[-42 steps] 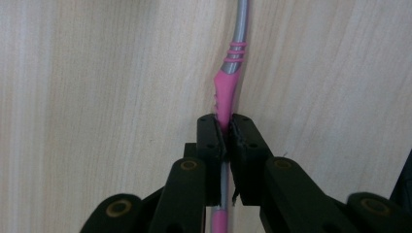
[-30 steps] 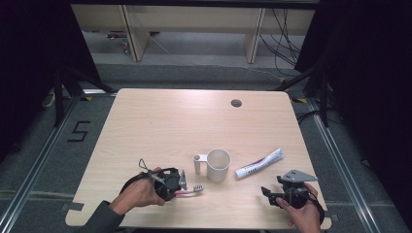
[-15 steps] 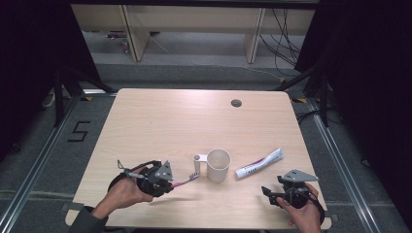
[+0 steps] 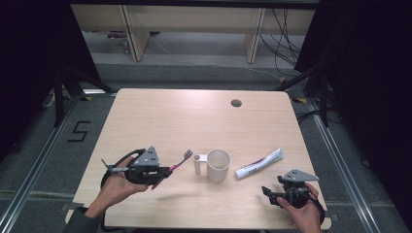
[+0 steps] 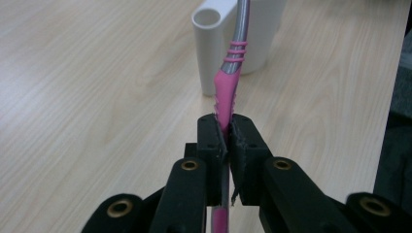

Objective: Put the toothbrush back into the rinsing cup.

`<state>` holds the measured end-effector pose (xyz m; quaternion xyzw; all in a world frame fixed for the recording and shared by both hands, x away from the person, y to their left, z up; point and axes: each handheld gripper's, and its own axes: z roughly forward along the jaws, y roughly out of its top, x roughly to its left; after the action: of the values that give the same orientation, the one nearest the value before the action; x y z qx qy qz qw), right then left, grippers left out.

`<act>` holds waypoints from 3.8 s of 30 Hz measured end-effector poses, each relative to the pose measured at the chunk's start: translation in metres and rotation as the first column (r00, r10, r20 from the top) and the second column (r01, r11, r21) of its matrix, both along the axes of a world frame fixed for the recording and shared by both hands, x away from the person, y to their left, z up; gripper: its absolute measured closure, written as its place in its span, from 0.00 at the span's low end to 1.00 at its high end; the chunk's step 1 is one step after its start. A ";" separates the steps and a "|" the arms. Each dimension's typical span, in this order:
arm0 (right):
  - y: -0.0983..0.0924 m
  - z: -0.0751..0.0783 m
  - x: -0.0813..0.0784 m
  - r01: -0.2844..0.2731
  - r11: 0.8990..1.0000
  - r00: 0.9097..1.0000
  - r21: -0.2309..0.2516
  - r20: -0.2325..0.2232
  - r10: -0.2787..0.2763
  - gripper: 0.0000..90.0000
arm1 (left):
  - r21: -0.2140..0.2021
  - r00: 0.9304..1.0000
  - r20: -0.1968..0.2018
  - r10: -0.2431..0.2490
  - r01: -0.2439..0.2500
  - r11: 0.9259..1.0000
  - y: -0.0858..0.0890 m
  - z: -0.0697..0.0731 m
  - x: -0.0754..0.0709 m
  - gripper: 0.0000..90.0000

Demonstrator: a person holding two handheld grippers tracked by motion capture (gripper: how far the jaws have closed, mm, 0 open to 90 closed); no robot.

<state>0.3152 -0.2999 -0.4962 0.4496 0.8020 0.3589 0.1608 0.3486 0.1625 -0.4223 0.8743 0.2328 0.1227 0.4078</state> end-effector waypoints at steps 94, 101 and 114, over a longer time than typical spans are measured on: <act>0.001 -0.001 0.001 -0.013 1.000 0.999 -0.027 0.035 0.014 0.28 | -0.363 0.994 0.080 0.072 -0.038 0.931 -0.062 -0.040 0.028 0.91; 0.002 -0.001 0.000 0.005 1.000 1.000 -0.016 0.014 -0.005 0.28 | -0.361 0.995 0.076 0.062 -0.031 0.932 -0.061 -0.041 0.027 0.90; 0.003 0.000 -0.002 0.023 1.000 1.000 0.001 0.007 -0.023 0.28 | -0.376 0.992 0.047 0.119 -0.093 0.922 -0.052 -0.036 0.021 0.48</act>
<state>0.3135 -0.2969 -0.4958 0.4575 0.7960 0.3592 0.1676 0.3695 0.1102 -0.4580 0.7623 0.2846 0.1282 0.5669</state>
